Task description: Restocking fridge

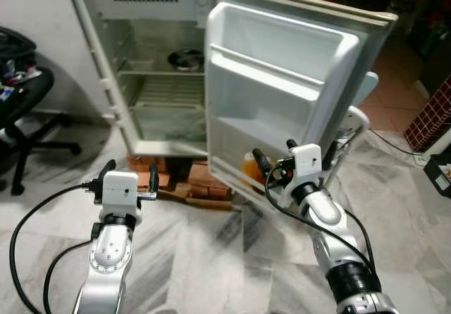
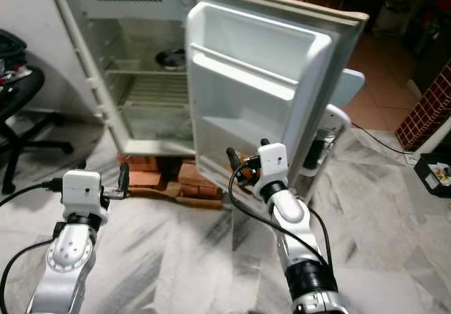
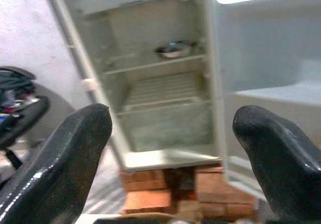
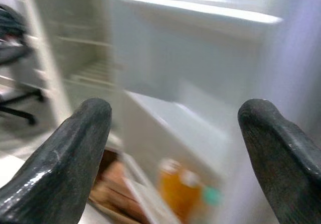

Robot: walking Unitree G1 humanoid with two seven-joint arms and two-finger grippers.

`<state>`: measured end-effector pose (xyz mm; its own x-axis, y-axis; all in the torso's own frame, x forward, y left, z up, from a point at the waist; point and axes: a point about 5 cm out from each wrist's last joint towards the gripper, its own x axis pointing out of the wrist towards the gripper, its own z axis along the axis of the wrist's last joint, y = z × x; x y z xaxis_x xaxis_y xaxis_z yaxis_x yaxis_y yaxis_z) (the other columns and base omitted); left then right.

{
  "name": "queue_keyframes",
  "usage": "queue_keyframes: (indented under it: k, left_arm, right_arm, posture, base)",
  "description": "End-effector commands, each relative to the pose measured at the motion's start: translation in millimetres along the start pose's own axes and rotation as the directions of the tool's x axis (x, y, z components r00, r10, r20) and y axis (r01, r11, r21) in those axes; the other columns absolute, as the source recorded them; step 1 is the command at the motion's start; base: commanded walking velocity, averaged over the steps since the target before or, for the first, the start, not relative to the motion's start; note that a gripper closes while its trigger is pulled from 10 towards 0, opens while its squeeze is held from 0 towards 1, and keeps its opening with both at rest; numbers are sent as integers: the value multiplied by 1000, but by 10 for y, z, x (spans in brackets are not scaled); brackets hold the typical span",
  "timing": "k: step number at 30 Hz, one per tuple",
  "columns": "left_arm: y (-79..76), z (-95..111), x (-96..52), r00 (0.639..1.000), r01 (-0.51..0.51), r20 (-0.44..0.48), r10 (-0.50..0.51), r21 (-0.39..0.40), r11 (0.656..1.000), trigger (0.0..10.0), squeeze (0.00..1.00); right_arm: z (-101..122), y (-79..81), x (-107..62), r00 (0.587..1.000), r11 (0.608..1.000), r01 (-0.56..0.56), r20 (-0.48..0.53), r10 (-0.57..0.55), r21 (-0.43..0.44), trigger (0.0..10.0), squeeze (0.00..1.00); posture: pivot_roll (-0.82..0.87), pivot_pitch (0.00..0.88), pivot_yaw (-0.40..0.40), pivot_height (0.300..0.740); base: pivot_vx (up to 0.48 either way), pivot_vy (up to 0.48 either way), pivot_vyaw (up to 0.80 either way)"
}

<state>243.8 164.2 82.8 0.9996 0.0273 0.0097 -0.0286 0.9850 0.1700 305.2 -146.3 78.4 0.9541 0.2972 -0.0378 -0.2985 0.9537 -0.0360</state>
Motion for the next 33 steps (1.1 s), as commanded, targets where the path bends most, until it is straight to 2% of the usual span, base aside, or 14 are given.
queue_keyframes:
  k: [1,11,13,18,19,21,29,33]
  left_arm:
    - [-1,33,22,1000,8,17,-9,13,1000,10000,0]
    - [18,53,45,1000,6,23,-7,17,1000,10000,0]
    - [14,57,36,1000,-6,29,6,-3,1000,10000,0]
    - [18,-15,-48,1000,-11,-3,11,5,1000,10000,0]
    - [20,-59,-74,999,-26,-36,25,-48,998,10000,0]
    - [27,-108,-97,997,-50,-71,43,-105,993,10000,0]
    - [37,-131,-93,996,-60,-74,55,-77,995,10000,0]
    - [38,-127,-84,996,-58,-74,53,-73,996,10000,0]
  right_arm:
    - [41,-30,17,1000,1000,11,22,-11,-17,10000,0]
    - [52,-29,13,999,1000,13,43,-13,17,10000,0]
    - [50,-47,5,999,999,19,51,-20,34,10000,0]
    - [28,-71,-17,999,1000,19,45,-20,21,10000,0]
    - [23,-81,-18,999,999,23,40,-24,23,10000,0]
    - [20,-90,-19,999,999,27,38,-28,27,10000,0]
    - [34,-66,7,999,1000,15,46,-16,20,10000,0]
    - [59,-75,23,998,1000,28,57,-28,3,10000,0]
  posture:
    - [26,0,9,740]
    - [28,1,13,740]
    - [28,1,13,740]
    - [29,2,12,740]
    - [33,6,13,740]
    - [33,6,13,740]
    - [32,3,10,740]
    - [31,3,10,740]
  base:
    - [281,-307,0]
    - [277,-296,0]
    - [0,0,0]
    - [0,0,0]
    - [0,0,0]
    - [0,0,0]
    - [0,0,0]
    - [0,0,706]
